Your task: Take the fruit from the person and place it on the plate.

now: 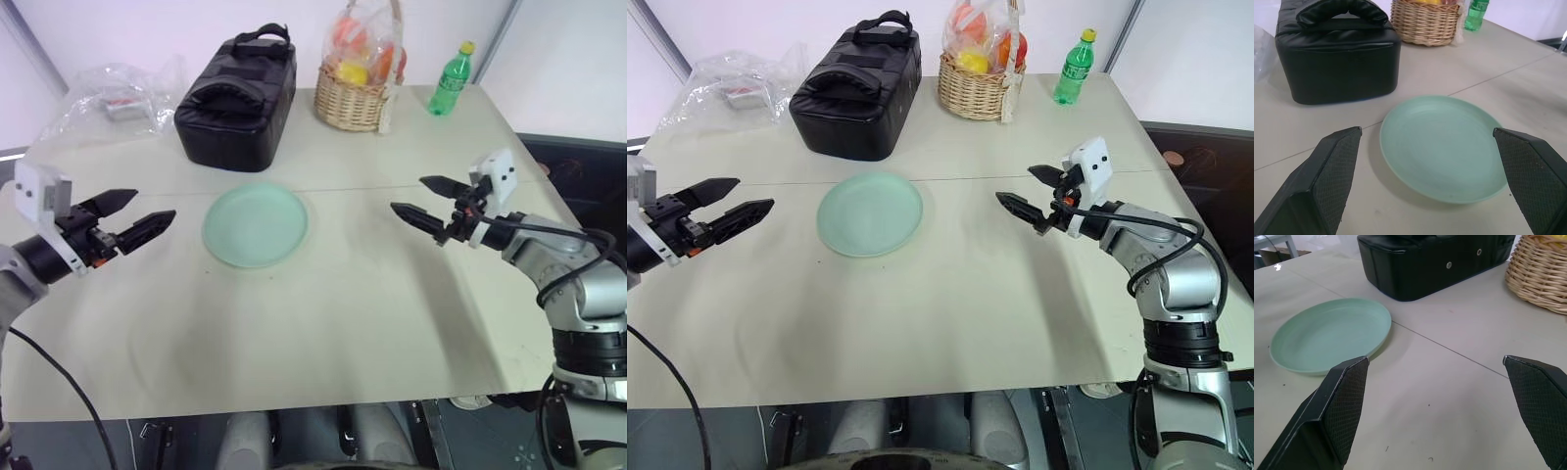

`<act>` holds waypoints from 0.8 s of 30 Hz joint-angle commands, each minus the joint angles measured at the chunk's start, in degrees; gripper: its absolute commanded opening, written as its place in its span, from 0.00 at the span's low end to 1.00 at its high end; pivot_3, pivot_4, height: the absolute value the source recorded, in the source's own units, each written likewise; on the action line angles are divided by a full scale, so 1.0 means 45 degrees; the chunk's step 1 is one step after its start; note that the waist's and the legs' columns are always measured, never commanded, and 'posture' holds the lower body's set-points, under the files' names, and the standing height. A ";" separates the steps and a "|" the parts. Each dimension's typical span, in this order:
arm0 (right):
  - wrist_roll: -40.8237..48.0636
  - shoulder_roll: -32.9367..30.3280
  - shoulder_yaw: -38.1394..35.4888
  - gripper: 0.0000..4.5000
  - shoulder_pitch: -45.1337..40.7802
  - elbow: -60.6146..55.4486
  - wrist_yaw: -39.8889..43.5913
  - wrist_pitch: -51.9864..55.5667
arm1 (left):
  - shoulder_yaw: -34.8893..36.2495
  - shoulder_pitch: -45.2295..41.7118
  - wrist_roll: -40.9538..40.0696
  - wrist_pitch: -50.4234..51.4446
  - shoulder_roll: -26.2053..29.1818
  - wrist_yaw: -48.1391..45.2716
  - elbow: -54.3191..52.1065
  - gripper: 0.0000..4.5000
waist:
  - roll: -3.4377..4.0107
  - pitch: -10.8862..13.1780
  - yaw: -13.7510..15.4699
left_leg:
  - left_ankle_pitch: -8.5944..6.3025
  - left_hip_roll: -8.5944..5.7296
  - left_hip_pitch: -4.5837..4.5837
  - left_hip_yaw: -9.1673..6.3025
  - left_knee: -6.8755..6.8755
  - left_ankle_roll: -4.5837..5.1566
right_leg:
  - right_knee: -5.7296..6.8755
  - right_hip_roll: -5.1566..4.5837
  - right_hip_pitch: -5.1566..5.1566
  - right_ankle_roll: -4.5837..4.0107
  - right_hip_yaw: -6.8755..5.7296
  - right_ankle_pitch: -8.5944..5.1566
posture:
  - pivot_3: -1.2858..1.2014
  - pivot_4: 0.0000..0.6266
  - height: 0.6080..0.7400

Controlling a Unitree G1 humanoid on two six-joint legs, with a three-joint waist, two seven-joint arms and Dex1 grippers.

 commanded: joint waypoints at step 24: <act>-0.0169 0.0118 -0.0138 0.99 -0.0013 -0.0144 -0.0121 -0.0489 | -0.0010 -0.0518 0.0438 -0.0487 -0.0069 0.0541 0.0204 1.00 | 0.0000 0.0000 0.0004 | 0.0000 -0.0001 0.0000 0.0001 0.0001 0.0000 | 0.0000 0.0000 0.0000 0.0001 0.0001 0.0001 | 0.52 0.24 1.00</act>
